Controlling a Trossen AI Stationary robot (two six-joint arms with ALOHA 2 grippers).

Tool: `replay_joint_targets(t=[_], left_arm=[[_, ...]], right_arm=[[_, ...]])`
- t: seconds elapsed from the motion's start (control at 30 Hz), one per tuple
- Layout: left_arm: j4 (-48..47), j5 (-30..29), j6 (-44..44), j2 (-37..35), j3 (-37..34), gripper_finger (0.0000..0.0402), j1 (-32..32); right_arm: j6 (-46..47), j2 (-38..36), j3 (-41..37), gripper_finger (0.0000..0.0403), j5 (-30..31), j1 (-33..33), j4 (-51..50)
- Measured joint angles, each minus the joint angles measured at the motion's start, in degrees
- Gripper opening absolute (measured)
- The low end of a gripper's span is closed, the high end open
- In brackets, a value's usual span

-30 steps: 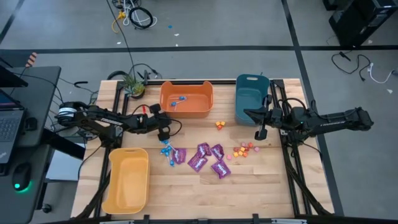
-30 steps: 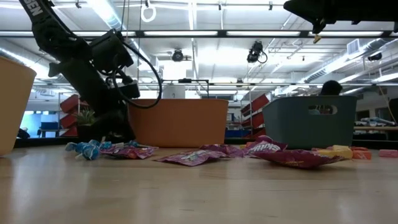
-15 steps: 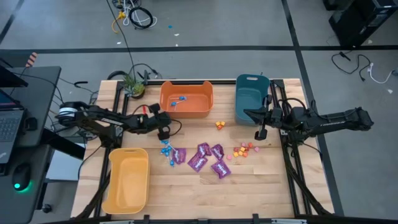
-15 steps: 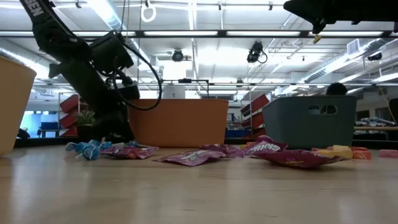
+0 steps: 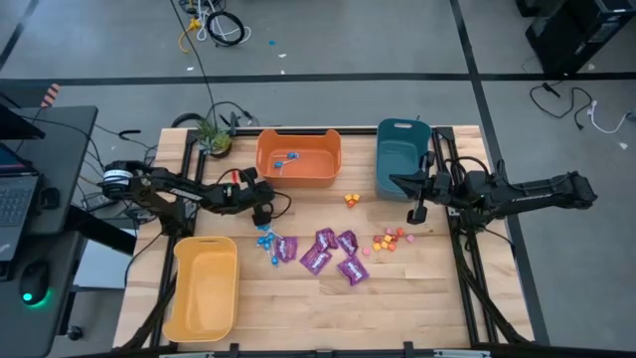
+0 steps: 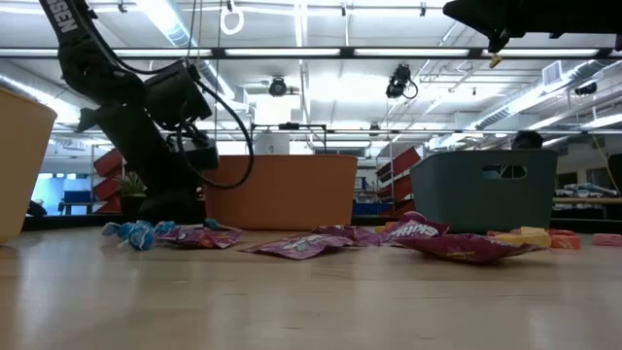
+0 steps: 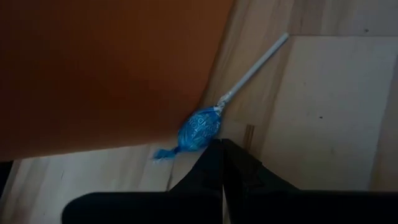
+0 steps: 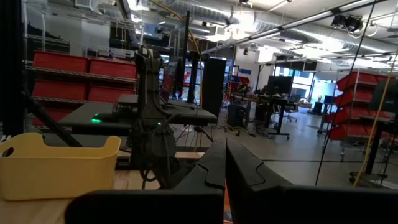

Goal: Sort candy
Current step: Put the blue candy into the orange bin

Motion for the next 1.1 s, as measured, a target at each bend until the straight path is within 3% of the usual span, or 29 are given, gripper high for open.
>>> replay_joint_targets(t=[0.13,0.43,1.1], left_arm=[[2.6,1.0,1.1,0.2,-0.2,0.0,-0.4],[8.8,10.4,3.0,0.2,-0.2,0.0,-0.6],[7.3,-0.2,4.6,0.2,-0.2,0.0022,-0.6]], right_arm=[[0.0,0.0,0.0,0.0,0.0,0.0,0.0],[0.0,0.0,0.0,0.0,0.0,0.0,0.0],[0.2,0.0,0.0,0.0,0.0,0.0,0.0]])
